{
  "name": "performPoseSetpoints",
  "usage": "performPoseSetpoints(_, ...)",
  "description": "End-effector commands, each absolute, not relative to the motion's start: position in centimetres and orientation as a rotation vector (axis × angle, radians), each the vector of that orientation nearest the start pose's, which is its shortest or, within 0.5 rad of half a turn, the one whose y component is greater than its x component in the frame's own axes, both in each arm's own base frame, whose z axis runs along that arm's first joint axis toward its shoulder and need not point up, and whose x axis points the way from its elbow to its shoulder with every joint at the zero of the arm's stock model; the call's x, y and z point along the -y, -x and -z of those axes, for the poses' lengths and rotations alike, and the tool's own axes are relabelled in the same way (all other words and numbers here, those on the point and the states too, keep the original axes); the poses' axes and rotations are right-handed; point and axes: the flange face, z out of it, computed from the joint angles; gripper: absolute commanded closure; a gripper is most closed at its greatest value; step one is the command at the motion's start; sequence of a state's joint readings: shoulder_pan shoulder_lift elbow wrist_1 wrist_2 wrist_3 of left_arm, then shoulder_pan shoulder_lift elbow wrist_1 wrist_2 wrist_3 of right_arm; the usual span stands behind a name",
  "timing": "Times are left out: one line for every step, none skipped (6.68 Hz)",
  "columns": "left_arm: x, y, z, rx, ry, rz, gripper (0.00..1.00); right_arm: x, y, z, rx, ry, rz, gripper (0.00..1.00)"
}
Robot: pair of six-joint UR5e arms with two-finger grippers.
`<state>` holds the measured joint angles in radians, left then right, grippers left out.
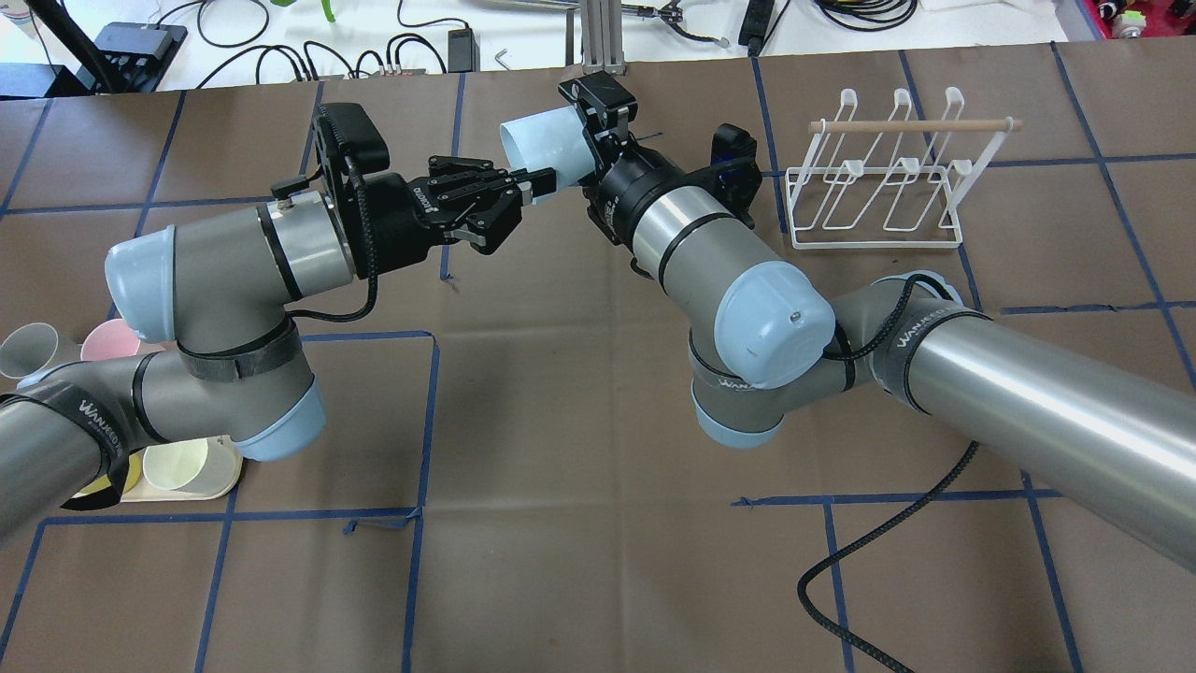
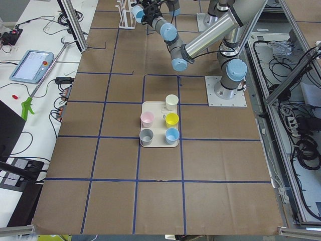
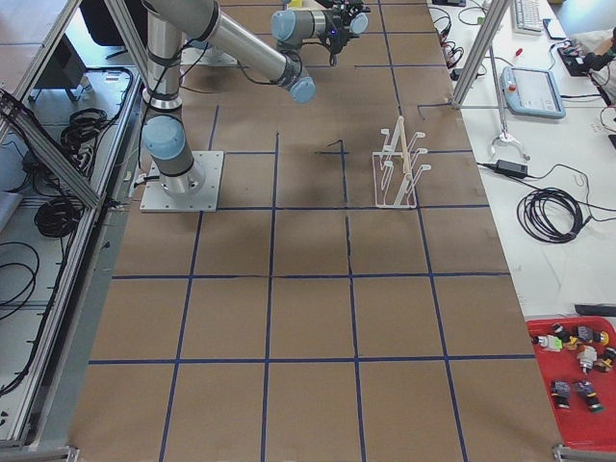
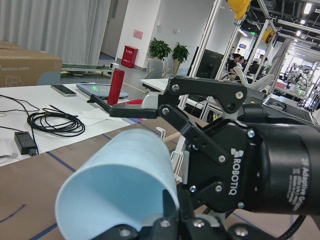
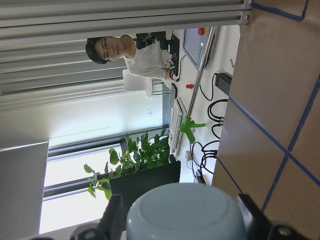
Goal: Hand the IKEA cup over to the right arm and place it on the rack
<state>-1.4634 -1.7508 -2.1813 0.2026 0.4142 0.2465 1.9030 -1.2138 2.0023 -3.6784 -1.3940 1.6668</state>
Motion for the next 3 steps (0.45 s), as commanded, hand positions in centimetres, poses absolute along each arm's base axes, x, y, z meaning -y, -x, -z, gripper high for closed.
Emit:
performPoseSetpoints(46.21,17.6,-36.28,1.814,0.778,-1.196,0.91,46.44,-32.2,-35.55,-1.544,-1.045,0.641,0.44)
performPoseSetpoints(46.26,17.59,-36.39,1.81,0.786,-1.205,0.8,46.39,-32.2,-35.55,-1.547,-1.044,0.64,0.52)
performPoseSetpoints(46.39,17.57,-36.35,1.814,0.765,-1.196,0.41,46.36,-32.19,-35.49,-1.547,-1.046,0.638,0.54)
